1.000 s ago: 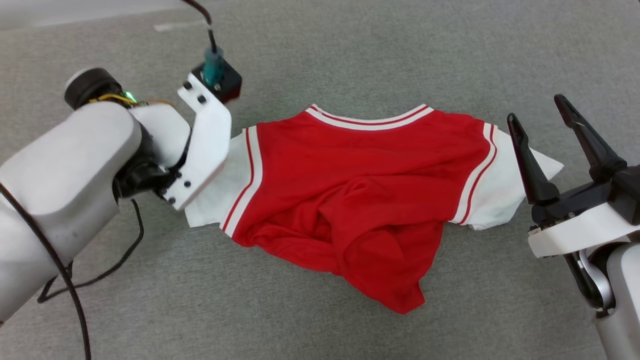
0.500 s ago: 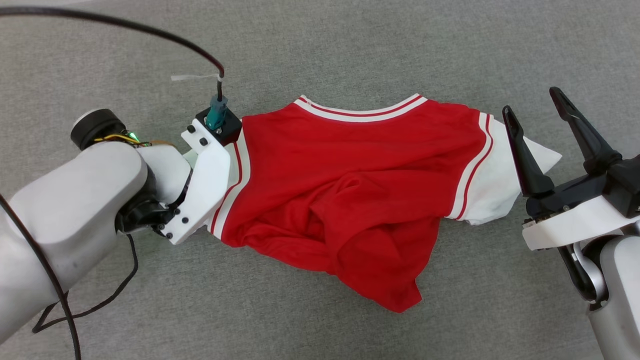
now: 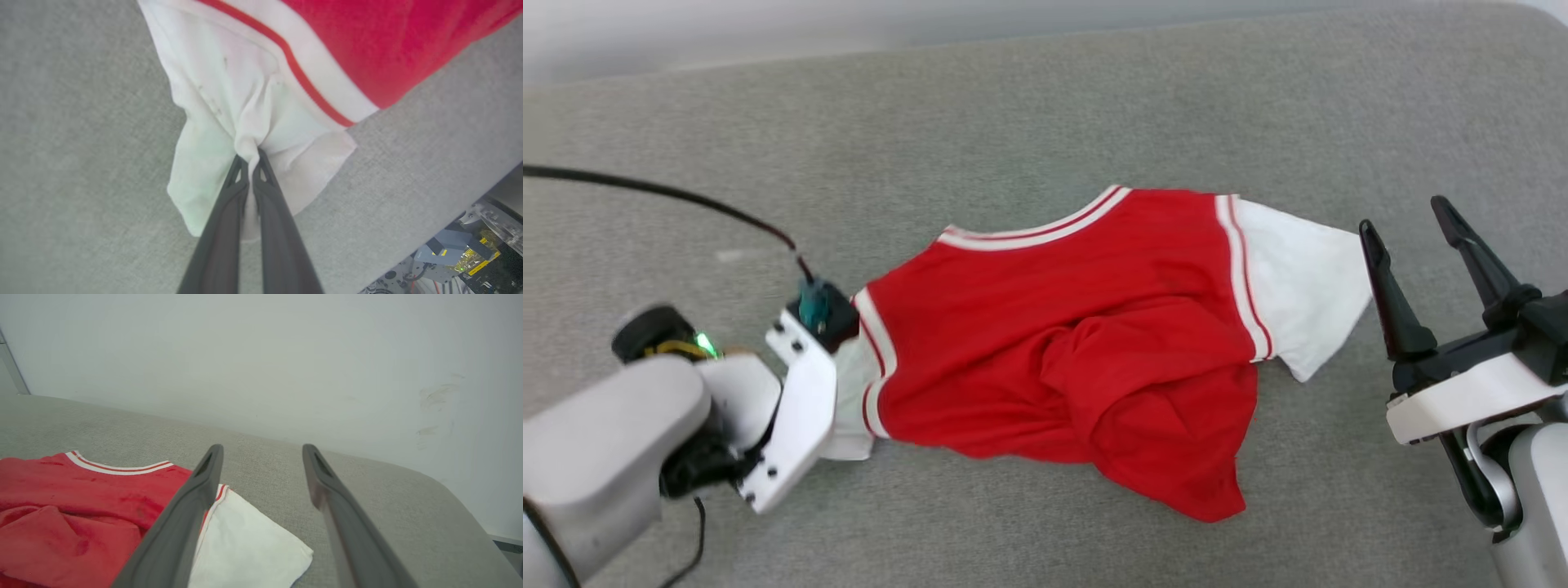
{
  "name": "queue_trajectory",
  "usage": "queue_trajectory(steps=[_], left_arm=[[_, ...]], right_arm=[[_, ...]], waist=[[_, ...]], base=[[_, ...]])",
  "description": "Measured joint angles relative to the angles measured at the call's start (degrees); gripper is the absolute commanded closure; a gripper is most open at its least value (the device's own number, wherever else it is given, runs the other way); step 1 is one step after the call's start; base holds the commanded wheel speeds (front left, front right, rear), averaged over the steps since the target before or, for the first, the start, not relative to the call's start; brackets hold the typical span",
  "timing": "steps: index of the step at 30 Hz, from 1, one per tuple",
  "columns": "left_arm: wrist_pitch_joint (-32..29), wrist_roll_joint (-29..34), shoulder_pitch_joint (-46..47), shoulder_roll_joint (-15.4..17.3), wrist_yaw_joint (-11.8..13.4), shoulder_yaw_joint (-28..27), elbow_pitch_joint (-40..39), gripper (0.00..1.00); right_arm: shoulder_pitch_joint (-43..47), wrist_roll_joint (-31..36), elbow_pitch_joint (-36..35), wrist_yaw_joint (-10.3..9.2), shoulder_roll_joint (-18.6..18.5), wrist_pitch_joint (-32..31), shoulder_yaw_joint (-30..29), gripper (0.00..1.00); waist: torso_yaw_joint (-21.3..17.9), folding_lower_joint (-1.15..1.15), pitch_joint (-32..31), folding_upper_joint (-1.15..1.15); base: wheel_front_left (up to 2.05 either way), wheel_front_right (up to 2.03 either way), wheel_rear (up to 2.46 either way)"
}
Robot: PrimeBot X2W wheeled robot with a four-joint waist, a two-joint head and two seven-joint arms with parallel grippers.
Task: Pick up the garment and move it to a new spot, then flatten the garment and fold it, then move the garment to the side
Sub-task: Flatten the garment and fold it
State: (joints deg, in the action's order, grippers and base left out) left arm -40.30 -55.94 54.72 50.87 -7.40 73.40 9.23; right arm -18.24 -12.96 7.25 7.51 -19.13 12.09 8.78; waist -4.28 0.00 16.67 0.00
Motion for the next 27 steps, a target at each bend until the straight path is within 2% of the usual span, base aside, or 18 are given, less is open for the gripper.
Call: queue_trajectory(steps=[3, 4, 5, 10, 15, 19, 24, 27], left_arm=[[0.9, -0.6, -3.2, -0.3, 0.0, 0.0, 0.3, 1.00], [1.7, -0.9, -3.6, -0.7, 0.0, 0.0, 0.9, 0.68], [2.6, -1.2, -3.9, -1.1, 0.0, 0.0, 1.5, 0.00], [4.7, -2.0, -3.0, -1.7, 0.0, -0.6, 2.3, 0.00], [4.7, -3.3, 3.1, -0.7, 0.0, -3.5, 0.5, 0.00], [4.8, -2.0, 8.0, -1.5, 0.0, -5.2, 1.1, 0.00], [1.6, -2.0, 10.8, -4.6, 0.0, -4.5, 4.9, 0.00], [-2.2, -2.3, 11.1, -5.2, 0.0, -2.4, 6.0, 0.00]], right_arm=[[0.6, -0.2, -0.1, 0.00, 0.2, -0.2, 0.0, 0.00], [0.7, -0.2, -0.1, 0.00, 0.2, -0.5, 0.0, 0.00], [0.7, -0.2, -0.1, 0.00, 0.2, -0.5, -0.1, 0.00], [1.2, -0.4, -0.3, 0.00, 0.0, -1.1, 0.0, 0.00], [2.1, -0.6, -0.7, 0.00, 0.1, -1.1, -0.1, 0.00], [2.1, -0.6, -1.4, 0.00, 0.4, -1.2, 0.2, 0.00], [1.2, 0.0, -1.9, 0.00, 0.6, -1.2, 0.9, 0.00], [0.3, 0.4, -2.3, 0.00, 0.9, -1.0, 1.4, 0.00]], waist=[[0.9, 0.00, -0.9, 0.00], [1.1, 0.00, -1.1, 0.00], [1.3, 0.00, -1.3, 0.00], [1.4, 0.00, -2.3, 0.00], [0.8, 0.00, -2.9, 0.00], [0.0, 0.00, -2.3, 0.00], [-1.4, 0.00, -0.7, 0.00], [-2.4, 0.00, 0.2, 0.00]], base=[[0.00, 0.00, 0.00], [0.00, 0.00, 0.00], [0.00, 0.00, 0.00], [0.00, 0.00, 0.00], [0.00, 0.00, 0.00], [0.00, 0.00, 0.00], [0.00, 0.00, 0.00], [0.00, 0.00, 0.00]])
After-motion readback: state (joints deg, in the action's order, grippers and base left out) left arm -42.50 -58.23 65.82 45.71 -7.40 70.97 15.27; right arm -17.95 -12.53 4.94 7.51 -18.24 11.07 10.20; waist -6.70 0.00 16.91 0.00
